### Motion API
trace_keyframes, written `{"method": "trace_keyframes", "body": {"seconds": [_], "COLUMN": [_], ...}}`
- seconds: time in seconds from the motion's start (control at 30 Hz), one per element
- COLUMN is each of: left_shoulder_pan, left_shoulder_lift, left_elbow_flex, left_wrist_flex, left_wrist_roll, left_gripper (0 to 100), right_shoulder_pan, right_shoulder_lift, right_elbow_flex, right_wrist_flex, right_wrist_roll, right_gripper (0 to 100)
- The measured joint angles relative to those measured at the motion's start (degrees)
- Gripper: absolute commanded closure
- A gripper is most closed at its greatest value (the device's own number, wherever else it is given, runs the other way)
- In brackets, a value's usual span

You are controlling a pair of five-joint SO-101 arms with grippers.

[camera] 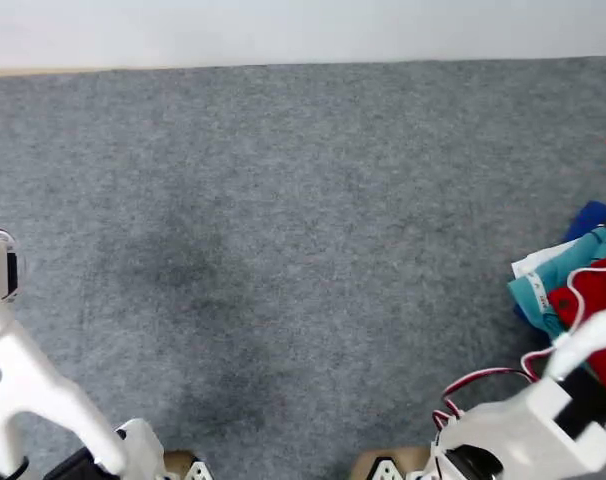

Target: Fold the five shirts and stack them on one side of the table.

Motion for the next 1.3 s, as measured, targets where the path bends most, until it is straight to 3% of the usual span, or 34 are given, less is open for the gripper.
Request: {"method": "trace_keyframes", "body": {"seconds": [0.23,0.43,0.63,0.77,0.93,1.13,1.3], "left_shoulder_pan": [0.0,0.0,0.0,0.0,0.0,0.0,0.0], "left_shoulder_lift": [0.0,0.0,0.0,0.0,0.0,0.0,0.0], "left_elbow_flex": [0.0,0.0,0.0,0.0,0.0,0.0,0.0], "left_wrist_flex": [0.0,0.0,0.0,0.0,0.0,0.0,0.0], "left_wrist_roll": [0.0,0.0,0.0,0.0,0.0,0.0,0.0], "left_gripper": [99,99,99,99,99,99,99], "right_shoulder_pan": [-5.98,-14.42,-19.69,-17.85,-8.79,-1.05,0.26], "right_shoulder_lift": [0.0,0.0,0.0,-2.73,-3.25,2.2,10.99], "right_elbow_flex": [15.47,30.59,30.51,22.77,16.35,15.47,15.47], "right_wrist_flex": [-1.05,-16.0,-18.46,-11.78,-10.64,-19.87,-32.09], "right_wrist_roll": [0.0,0.0,-5.36,-6.24,-5.63,-0.53,0.26], "right_gripper": [98.9,98.9,99.0,99.0,99.0,99.0,99.0]}}
